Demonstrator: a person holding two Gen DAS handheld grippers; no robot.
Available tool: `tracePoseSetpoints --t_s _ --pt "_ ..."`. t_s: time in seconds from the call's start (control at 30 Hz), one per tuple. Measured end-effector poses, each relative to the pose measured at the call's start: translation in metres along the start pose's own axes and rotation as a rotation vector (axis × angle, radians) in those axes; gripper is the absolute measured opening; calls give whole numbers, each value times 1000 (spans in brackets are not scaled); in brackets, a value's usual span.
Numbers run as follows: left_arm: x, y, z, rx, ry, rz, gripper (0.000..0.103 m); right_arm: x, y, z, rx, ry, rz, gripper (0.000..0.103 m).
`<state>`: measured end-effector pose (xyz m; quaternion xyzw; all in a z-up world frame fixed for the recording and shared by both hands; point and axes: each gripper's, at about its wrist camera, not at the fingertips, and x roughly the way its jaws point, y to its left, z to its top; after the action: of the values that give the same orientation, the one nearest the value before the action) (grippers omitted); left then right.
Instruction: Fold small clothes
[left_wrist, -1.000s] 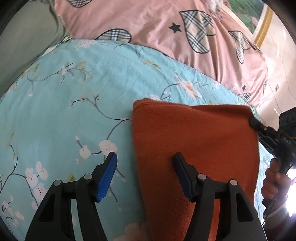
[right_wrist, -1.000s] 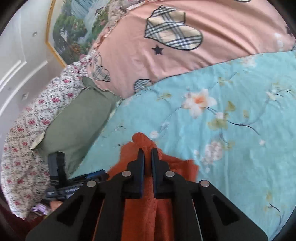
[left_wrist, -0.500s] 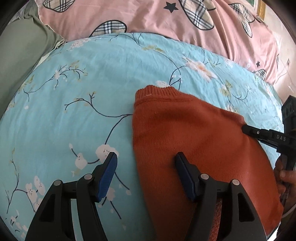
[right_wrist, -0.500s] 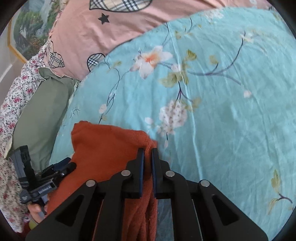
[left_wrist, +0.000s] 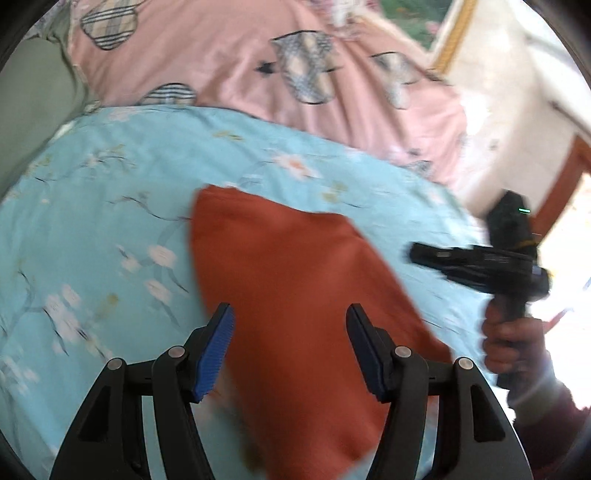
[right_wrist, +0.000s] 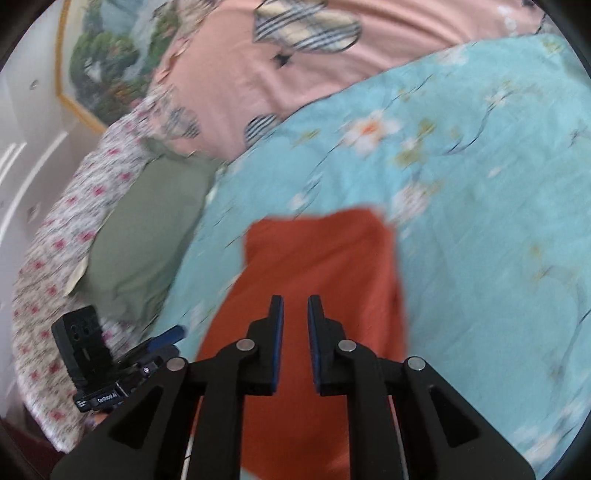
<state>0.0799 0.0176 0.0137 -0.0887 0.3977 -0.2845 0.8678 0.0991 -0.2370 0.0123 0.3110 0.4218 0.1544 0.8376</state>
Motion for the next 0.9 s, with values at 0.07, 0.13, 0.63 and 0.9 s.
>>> tracePoseSetpoints --t_s 0.07,0.13,0.63,0.9 --pt "-4 -11 -13 9 17 -65 63 13 4 -9 -4 40 4 15" --pt "0 -20 -29 29 45 -73 62 28 2 -11 -5 58 -50 15" --pt "27 -34 -53 57 103 -1 59 41 -36 -10 53 68 -284 0" --pt "-11 -42 -74 64 105 -90 59 -2 24 -57 -70 81 -153 3"
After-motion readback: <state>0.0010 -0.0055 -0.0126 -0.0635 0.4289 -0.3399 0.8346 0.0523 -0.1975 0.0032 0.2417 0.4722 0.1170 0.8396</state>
